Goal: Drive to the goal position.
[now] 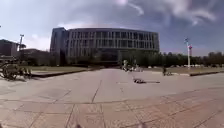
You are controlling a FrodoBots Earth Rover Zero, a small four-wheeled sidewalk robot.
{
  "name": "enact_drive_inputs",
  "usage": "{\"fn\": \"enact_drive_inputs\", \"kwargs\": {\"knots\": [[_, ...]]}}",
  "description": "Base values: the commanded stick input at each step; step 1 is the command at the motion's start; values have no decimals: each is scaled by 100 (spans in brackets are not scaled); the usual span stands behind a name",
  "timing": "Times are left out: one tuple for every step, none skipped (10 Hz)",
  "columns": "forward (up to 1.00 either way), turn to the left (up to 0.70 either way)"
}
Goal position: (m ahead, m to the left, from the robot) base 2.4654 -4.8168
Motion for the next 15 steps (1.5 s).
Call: {"fn": "enact_drive_inputs", "kwargs": {"knots": [[70, -5], [70, -3], [70, 6], [70, -3], [70, 2], [70, 9], [70, 9], [70, 8], [70, 5], [70, 6], [70, 8], [70, 9], [70, 9], [70, 9], [70, 9]]}}
